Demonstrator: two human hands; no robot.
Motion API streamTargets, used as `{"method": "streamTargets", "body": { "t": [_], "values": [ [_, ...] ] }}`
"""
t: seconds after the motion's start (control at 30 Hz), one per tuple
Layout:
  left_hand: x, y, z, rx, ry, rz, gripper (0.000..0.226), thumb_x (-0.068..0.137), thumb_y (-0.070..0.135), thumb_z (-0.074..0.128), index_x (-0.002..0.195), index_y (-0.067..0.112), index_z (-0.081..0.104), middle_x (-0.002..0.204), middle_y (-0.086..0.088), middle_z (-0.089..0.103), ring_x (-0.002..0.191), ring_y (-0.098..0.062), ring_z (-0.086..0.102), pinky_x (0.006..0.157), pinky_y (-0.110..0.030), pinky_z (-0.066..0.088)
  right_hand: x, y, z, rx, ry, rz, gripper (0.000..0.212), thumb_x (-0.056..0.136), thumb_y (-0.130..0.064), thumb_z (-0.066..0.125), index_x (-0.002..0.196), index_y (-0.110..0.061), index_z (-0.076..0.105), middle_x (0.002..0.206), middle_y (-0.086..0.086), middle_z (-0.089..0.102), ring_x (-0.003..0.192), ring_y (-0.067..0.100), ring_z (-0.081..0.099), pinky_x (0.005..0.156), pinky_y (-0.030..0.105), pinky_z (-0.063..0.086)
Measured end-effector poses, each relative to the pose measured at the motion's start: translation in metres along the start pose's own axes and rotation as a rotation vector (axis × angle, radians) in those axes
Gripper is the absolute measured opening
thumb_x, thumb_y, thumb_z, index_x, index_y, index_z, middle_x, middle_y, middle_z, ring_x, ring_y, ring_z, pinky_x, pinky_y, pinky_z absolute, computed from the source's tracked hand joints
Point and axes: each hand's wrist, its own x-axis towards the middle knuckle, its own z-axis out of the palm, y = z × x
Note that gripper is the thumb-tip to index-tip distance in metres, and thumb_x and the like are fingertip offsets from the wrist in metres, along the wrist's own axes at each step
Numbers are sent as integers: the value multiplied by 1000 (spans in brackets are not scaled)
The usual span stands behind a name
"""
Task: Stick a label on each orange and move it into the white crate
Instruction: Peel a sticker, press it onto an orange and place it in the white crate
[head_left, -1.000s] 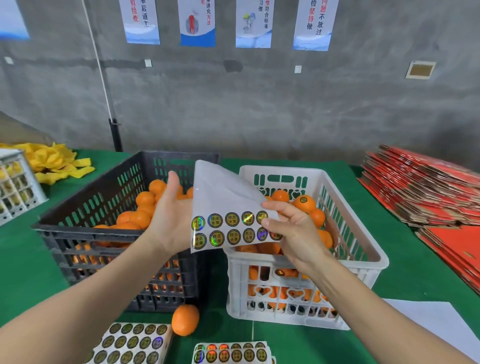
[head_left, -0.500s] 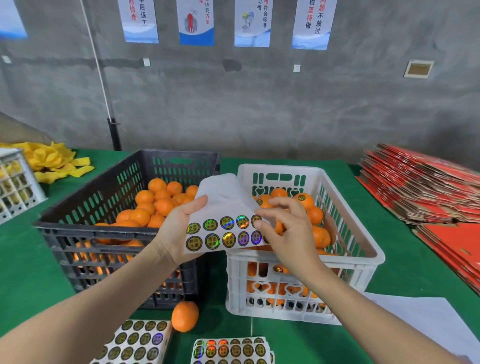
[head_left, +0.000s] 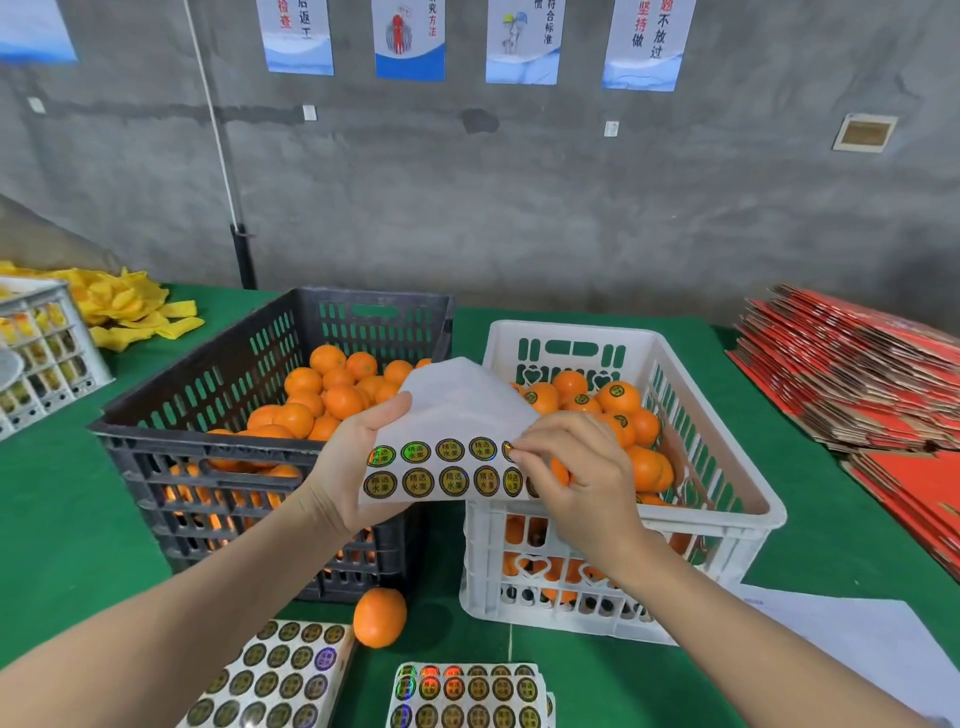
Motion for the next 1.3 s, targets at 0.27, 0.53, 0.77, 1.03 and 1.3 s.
{"method": "streamTargets", "body": {
  "t": [0.27, 0.53, 0.77, 1.03, 1.3],
  "values": [
    [-15, 14, -3, 270, -8, -122, 27, 80, 26, 60, 96, 16, 79, 112, -18, 70, 98, -38, 69, 72, -47, 58, 29, -3, -18, 512, 35, 448, 29, 86, 0, 63, 105, -21, 61, 100, -1, 66, 94, 8, 62, 80, 15, 48],
    [-23, 8, -6, 501, -83, -413, 40, 81, 21, 58, 117, 4, 62, 116, -21, 67, 99, -37, 67, 91, -47, 48, 69, -5, 8, 288, -548, 409, 80, 85, -23, 67, 146, -35, 16, 114, -8, 62, 109, 3, 54, 88, 14, 36],
    [-32, 10, -27, 489, -149, -270, 42, 84, 22, 60, 121, 2, 60, 117, -21, 66, 102, -34, 66, 84, -41, 56, 63, -8, 31, 300, -641, 456, 77, 84, -8, 67, 144, -30, 23, 74, -5, 63, 79, 4, 61, 75, 13, 45],
    [-46, 68, -62, 1238, 43, 83, 22, 90, 5, 63, 78, 18, 78, 75, -4, 75, 56, -16, 69, 49, -20, 53, 58, -5, 39, 380, -747, 491, 77, 85, -7, 68, 142, -34, 24, 77, 2, 66, 80, 10, 64, 88, 26, 46],
    [39, 158, -141, 1932, 445, 4, 23, 82, 11, 72, 105, 8, 68, 92, -2, 68, 87, -23, 64, 73, -24, 46, 67, -14, 47, 465, -885, 494, 78, 87, -6, 65, 141, -42, 21, 77, -1, 66, 70, 5, 61, 70, 16, 48]
  ]
}}
